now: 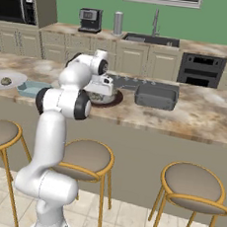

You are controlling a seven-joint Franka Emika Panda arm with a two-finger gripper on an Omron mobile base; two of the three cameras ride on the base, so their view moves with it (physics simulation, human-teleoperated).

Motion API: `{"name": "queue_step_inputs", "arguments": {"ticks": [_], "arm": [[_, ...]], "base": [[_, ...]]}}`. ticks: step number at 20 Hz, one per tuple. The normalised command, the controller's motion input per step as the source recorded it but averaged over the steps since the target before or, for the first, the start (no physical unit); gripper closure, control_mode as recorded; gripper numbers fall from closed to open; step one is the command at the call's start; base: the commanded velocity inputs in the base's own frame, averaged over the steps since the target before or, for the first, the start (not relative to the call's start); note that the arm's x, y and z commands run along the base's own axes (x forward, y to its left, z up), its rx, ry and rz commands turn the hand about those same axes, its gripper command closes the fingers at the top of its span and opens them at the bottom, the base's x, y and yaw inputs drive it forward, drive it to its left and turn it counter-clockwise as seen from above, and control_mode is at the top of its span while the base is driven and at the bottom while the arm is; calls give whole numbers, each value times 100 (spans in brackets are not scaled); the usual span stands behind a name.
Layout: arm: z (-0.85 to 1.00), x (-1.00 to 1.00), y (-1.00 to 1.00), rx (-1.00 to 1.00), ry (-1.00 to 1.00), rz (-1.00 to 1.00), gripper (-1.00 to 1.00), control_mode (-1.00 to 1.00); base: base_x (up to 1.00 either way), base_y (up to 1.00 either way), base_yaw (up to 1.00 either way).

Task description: Place two dumplings into each of the tupperware containers and then place the containers in the fridge.

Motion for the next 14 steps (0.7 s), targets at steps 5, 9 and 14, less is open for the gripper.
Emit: {"name": "queue_step_inputs", "arguments": {"ticks": [5,9,14], "arm": [[84,2,-23,0,-7,-5,100,-100],[92,0,-65,0,0,-3,100,-100],[46,13,-87,0,0,-4,100,-100]], "base": [[0,0,0],[0,0,0],[0,0,0]]}}
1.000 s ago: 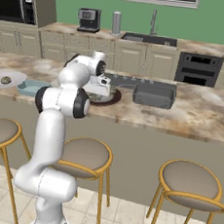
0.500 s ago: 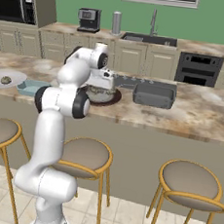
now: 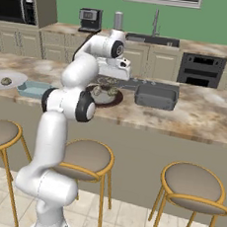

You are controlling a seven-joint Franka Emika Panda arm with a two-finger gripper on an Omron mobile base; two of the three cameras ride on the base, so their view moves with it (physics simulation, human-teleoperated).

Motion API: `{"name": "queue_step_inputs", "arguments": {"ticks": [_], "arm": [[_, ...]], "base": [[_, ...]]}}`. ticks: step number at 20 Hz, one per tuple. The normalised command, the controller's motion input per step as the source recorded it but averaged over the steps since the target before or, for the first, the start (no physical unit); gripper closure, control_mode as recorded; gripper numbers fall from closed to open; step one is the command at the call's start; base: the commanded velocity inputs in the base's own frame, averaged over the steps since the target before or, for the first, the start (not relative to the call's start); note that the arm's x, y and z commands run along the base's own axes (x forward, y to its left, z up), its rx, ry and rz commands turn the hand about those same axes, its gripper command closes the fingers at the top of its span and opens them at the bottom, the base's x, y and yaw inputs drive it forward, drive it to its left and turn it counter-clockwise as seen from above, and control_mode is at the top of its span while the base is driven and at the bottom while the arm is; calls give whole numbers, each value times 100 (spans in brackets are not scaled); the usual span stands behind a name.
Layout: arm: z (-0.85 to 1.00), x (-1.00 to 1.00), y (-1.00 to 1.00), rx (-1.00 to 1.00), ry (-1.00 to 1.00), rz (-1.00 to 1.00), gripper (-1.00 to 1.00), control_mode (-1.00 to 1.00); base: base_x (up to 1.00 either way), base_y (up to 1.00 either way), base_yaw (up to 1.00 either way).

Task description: Place two dumplings into each of the tupperware containers and then place the containers in the fridge.

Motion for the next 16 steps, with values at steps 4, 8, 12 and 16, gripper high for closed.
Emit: {"name": "queue_step_inputs", "arguments": {"ticks": [4,8,12,16], "arm": [[8,8,-83,0,2,-5,100,-100],[0,0,-59,0,1,-6,100,-100],[0,14,-46,0,0,-2,100,-100],[0,16,-33,0,0,0,100,-100]], "base": [[0,0,0],[0,0,0],[0,0,0],[0,0,0]]}}
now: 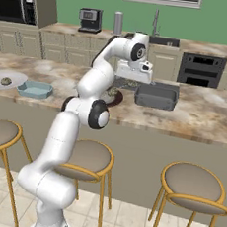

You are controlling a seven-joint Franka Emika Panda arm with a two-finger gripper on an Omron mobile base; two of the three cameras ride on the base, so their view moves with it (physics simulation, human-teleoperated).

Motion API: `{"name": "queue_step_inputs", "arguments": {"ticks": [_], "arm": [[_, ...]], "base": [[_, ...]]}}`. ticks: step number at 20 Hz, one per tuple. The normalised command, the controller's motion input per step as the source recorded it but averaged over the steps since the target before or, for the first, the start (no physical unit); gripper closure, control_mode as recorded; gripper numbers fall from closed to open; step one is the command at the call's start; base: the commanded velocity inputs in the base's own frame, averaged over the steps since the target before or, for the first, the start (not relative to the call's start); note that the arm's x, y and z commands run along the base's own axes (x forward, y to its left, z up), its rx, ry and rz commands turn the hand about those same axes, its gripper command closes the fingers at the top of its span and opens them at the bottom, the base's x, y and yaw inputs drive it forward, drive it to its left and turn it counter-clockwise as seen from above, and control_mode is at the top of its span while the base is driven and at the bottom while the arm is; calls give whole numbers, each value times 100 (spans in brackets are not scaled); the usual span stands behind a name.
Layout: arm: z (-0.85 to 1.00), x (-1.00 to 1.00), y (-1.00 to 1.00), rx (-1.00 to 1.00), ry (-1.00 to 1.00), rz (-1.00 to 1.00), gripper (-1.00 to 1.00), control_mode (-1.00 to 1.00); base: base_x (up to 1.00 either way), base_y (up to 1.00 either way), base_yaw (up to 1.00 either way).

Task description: Place two dumplings into each of the tupperware containers and then place the containers in the fridge.

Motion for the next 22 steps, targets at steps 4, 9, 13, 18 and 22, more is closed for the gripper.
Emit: {"name": "queue_step_inputs", "arguments": {"ticks": [4,9,13,18,22], "arm": [[-27,3,-23,0,-5,0,100,-100],[-53,-13,0,0,-38,-4,100,-100],[-60,-26,0,0,-32,-5,100,-100],[-61,-20,0,-8,-19,-6,100,-100],[-54,-4,3,-14,-11,-7,100,-100]], "base": [[0,0,0],[0,0,0],[0,0,0],[0,0,0],[0,0,0]]}}
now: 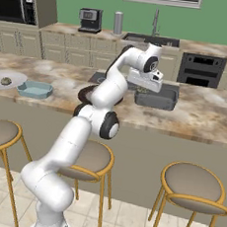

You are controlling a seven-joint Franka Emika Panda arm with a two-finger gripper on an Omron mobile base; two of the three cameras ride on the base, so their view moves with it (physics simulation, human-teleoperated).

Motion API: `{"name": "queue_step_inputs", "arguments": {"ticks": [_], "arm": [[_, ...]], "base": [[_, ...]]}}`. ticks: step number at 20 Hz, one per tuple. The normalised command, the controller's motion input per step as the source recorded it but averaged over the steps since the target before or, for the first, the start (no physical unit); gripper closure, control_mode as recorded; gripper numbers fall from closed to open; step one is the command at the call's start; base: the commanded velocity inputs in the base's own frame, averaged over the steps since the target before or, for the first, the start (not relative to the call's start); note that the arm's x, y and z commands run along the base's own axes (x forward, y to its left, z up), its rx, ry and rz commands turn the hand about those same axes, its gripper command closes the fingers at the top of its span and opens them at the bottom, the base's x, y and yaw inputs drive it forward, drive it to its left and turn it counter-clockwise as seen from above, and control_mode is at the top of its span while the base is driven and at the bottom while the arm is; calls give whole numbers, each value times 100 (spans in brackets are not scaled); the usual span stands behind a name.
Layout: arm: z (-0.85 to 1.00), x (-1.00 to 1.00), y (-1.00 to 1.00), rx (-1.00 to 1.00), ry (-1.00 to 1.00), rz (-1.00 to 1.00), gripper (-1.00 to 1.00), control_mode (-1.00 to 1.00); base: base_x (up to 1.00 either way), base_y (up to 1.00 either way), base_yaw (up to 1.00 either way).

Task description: Place two dumplings into each of the tupperware containers and then place the containers in the fridge.

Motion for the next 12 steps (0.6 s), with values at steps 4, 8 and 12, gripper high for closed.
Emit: {"name": "queue_step_inputs", "arguments": {"ticks": [4,8,12], "arm": [[-38,0,9,-10,-11,-4,100,-100],[-19,2,3,-2,-8,0,100,-100],[-21,2,2,0,-5,0,100,-100]], "base": [[0,0,0],[0,0,0],[0,0,0]]}}
